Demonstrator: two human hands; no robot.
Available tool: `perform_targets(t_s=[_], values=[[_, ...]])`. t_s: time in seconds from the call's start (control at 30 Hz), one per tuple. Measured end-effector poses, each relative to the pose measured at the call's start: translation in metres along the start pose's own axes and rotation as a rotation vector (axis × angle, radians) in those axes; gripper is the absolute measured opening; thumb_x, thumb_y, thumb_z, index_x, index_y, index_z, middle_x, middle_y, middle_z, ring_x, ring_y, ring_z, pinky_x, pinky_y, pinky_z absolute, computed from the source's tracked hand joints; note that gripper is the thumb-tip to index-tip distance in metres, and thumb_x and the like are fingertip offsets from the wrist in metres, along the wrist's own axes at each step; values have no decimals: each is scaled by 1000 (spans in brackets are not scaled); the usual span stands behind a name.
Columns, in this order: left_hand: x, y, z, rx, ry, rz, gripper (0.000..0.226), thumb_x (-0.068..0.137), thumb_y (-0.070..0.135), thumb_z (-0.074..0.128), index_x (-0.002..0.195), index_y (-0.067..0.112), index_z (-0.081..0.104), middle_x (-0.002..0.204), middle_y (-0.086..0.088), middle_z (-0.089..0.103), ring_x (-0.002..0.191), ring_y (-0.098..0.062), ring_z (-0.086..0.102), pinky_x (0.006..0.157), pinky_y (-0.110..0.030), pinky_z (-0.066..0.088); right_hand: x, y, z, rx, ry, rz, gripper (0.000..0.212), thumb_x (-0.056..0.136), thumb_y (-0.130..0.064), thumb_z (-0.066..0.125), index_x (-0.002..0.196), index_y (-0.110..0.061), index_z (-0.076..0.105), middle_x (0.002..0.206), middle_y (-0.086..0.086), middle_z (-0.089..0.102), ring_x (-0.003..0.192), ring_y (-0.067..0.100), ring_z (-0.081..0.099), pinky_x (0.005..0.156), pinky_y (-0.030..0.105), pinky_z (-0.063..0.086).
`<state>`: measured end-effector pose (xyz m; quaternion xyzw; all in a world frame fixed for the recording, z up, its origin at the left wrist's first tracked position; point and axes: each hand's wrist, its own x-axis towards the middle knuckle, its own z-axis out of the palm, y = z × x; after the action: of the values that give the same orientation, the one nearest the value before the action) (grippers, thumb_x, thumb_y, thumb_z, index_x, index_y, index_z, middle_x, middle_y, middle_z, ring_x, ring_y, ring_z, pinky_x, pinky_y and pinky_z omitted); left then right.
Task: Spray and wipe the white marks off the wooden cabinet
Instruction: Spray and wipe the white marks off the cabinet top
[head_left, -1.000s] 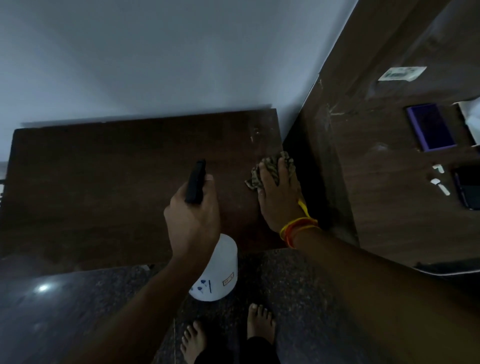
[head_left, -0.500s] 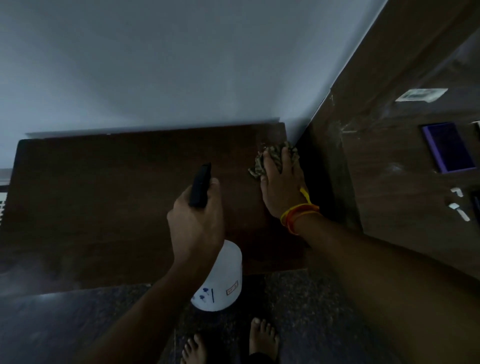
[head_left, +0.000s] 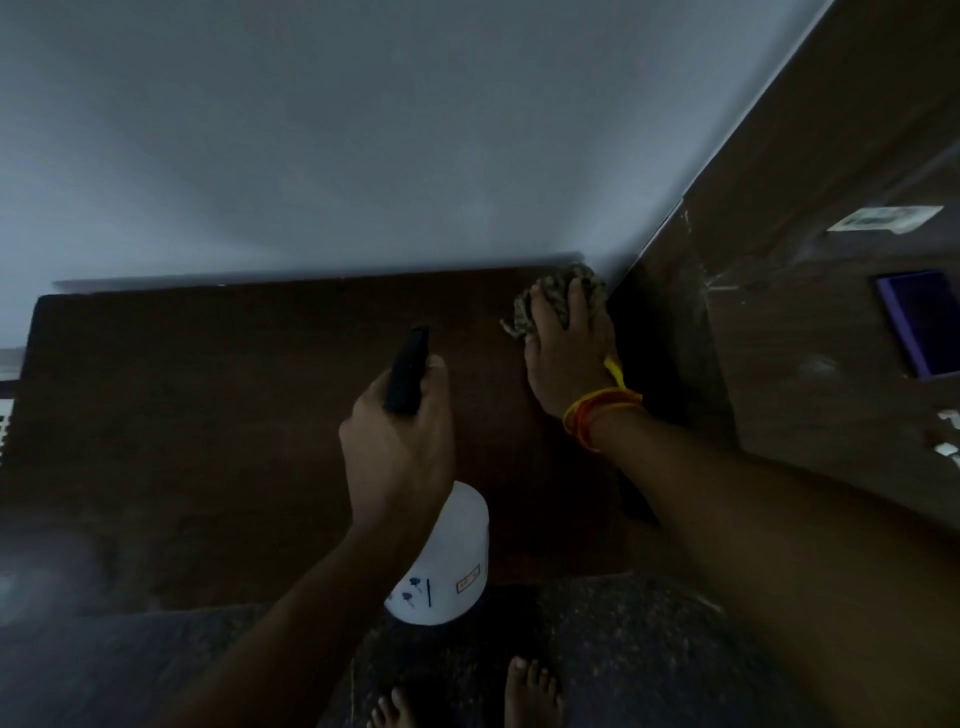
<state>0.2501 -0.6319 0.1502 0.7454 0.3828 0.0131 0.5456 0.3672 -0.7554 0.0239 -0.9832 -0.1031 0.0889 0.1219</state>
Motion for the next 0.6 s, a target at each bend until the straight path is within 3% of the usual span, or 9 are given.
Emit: perform_targets(t_s=[0.13, 0.33, 0.6], values=[[5, -5, -6, 14, -20, -20, 30, 96, 40, 52, 74, 19, 54, 66, -11, 58, 58, -28, 57, 58, -53, 55, 8, -2, 5, 6, 39, -4, 59, 92, -31, 45, 148, -28, 25, 157, 18, 10, 142, 43, 9, 117, 51, 11], [13, 1, -10, -19, -5, -20, 32, 96, 40, 52, 75, 16, 56, 76, -26, 64, 68, -46, 62, 60, -55, 55, 1, -4, 7, -2, 39, 12, 58, 92, -32, 43, 147, -28, 25, 157, 17, 9, 142, 42, 9, 116, 49, 9], [22, -10, -27, -25, -2, 3, 29, 97, 37, 51, 75, 18, 55, 65, -16, 58, 56, -28, 55, 55, -40, 50, 46, -16, -1, -8, 65, 96, 56, 91, -31, 44, 145, -24, 31, 154, 22, 16, 139, 47, 15, 116, 53, 9]])
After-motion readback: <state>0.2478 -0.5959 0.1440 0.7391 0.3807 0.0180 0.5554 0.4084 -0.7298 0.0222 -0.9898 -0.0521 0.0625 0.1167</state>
